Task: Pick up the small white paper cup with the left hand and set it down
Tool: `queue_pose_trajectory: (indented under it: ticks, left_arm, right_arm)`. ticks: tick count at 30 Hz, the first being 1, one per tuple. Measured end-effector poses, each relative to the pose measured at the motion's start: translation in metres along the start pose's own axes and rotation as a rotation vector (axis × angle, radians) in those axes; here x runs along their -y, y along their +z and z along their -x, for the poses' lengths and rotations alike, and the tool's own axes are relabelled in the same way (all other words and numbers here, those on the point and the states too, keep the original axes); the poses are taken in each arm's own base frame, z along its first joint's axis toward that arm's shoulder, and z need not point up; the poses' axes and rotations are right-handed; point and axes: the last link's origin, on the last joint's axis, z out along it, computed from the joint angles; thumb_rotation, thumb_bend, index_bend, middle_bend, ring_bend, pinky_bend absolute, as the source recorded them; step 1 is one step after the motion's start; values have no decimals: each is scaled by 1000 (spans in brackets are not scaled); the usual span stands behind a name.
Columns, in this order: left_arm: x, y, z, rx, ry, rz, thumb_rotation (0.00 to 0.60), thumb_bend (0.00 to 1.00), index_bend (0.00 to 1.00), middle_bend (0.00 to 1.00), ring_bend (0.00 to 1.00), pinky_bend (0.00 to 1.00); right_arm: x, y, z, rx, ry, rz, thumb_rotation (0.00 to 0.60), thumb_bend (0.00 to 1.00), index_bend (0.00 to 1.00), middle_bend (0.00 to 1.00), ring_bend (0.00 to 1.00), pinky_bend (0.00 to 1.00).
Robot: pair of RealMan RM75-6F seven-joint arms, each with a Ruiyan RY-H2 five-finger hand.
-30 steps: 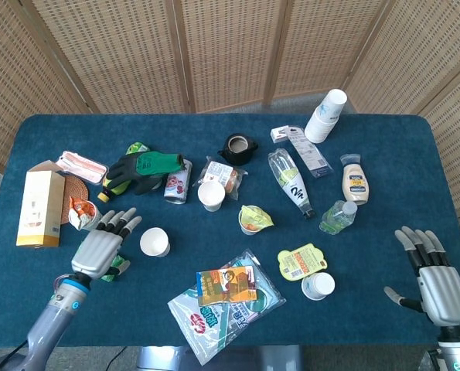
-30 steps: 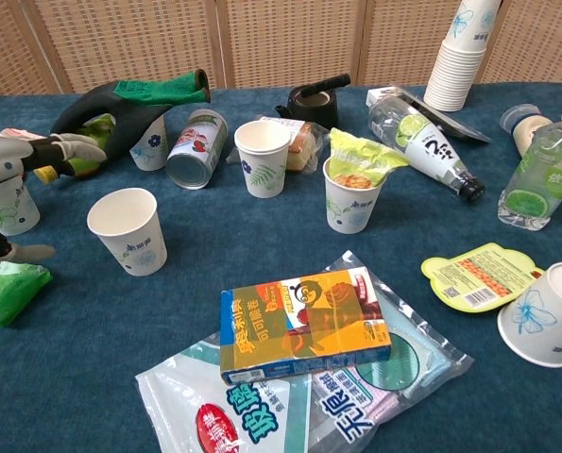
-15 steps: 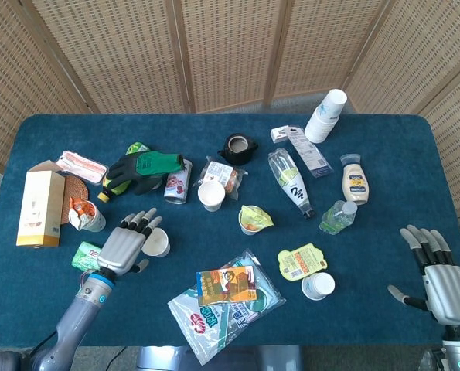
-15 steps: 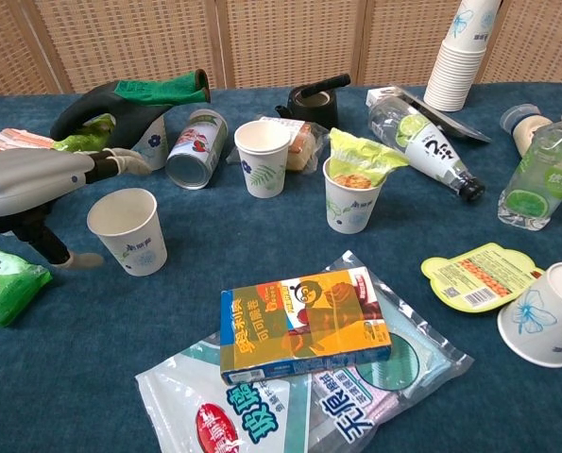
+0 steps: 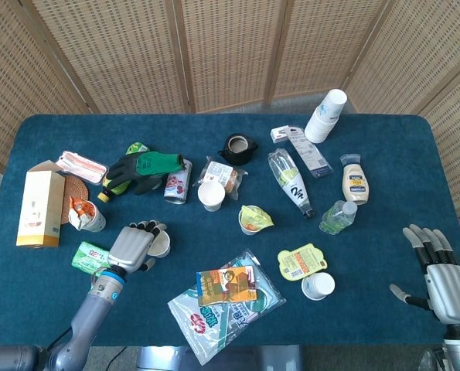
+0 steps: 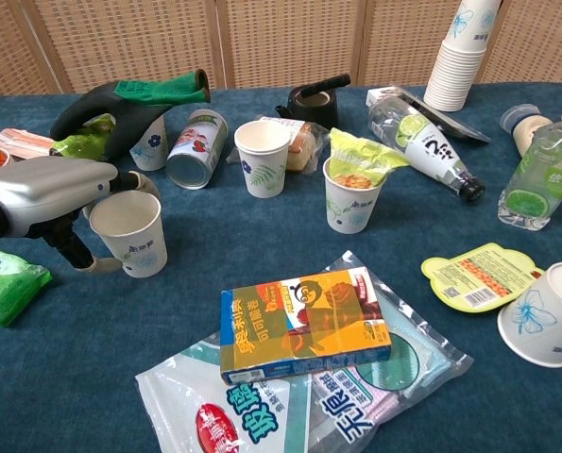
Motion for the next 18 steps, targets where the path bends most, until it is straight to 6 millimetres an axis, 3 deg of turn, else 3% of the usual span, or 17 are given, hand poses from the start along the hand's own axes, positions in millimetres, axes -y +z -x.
queue_pose_trajectory:
  ticks: [18]
  left_arm:
    - [-2,-3,-4,-62,-98,34,600,316,268,299,315,381]
  right_arm:
    - [0,0,1,7,2,-1,600,143,0,0,0,0]
